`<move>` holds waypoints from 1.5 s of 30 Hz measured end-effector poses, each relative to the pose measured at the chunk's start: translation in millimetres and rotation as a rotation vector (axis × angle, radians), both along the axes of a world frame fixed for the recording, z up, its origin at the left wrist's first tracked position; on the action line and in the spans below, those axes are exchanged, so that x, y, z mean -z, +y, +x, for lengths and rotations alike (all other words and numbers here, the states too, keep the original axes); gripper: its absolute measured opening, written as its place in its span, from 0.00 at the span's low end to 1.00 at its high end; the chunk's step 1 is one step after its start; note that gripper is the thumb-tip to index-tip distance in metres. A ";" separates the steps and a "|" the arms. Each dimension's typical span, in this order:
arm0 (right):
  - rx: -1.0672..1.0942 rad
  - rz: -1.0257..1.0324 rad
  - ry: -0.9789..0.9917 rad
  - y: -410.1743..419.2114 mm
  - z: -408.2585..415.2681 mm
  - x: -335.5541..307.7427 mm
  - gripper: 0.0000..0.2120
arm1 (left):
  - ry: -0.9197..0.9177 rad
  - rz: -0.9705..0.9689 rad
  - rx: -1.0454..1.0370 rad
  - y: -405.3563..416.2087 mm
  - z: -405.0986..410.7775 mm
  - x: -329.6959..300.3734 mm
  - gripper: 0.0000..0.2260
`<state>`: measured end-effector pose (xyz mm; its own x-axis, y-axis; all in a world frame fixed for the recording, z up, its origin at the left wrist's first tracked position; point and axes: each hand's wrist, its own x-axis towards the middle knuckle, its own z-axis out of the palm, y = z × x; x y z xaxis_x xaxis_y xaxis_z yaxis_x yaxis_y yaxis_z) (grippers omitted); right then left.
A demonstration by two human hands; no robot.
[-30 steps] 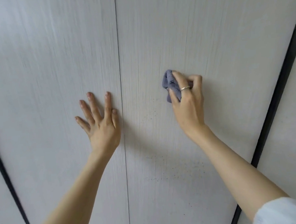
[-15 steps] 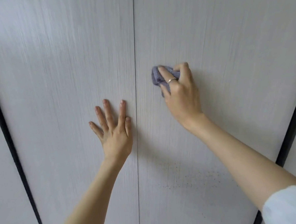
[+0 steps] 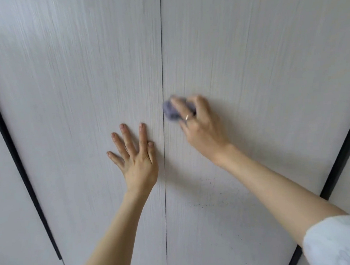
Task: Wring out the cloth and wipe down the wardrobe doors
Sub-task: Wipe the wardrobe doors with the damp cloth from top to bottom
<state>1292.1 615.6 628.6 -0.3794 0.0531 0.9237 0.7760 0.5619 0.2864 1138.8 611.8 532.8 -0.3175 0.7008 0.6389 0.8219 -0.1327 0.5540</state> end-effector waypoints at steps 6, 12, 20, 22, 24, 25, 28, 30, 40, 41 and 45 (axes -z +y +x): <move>-0.041 -0.335 0.082 -6.9 -10.0 78.1 0.09 | 0.059 0.014 0.014 0.1 -9.3 14.7 0.22; 0.010 -0.342 -0.456 -19.4 18.1 207.5 0.10 | 0.087 -0.025 0.022 -2.6 -14.6 41.8 0.23; 0.093 -0.193 0.096 -6.4 39.6 99.6 0.15 | 0.015 -0.073 0.017 -7.6 -5.2 44.0 0.23; 0.105 -0.266 0.152 -7.7 43.8 116.1 0.20 | -0.013 -0.066 0.017 -8.5 -0.6 44.3 0.23; 0.132 -0.379 0.044 -16.6 45.4 161.0 0.17 | -0.035 -0.066 0.016 -7.8 1.1 44.6 0.23; 0.123 -0.454 -0.008 -29.7 46.4 177.5 0.10 | -0.039 -0.064 0.014 -7.6 0.8 43.8 0.23; 0.108 -0.514 -0.395 -35.2 68.6 246.7 0.14 | -0.040 -0.048 0.015 -7.7 1.0 46.1 0.23; 0.153 -0.529 -0.401 -36.8 77.1 244.6 0.12 | -0.034 -0.042 0.016 -7.5 0.9 47.5 0.24; 0.210 -0.322 0.185 -29.0 96.2 147.2 0.08 | -0.247 -0.062 0.052 -11.2 27.8 59.7 0.24; 0.198 -0.397 0.146 -33.2 99.8 166.0 0.05 | -0.262 -0.067 0.054 -11.6 28.8 60.4 0.25; 0.215 -0.659 -0.065 -54.2 118.5 236.4 0.11 | -0.284 -0.068 0.056 -12.1 32.3 59.8 0.25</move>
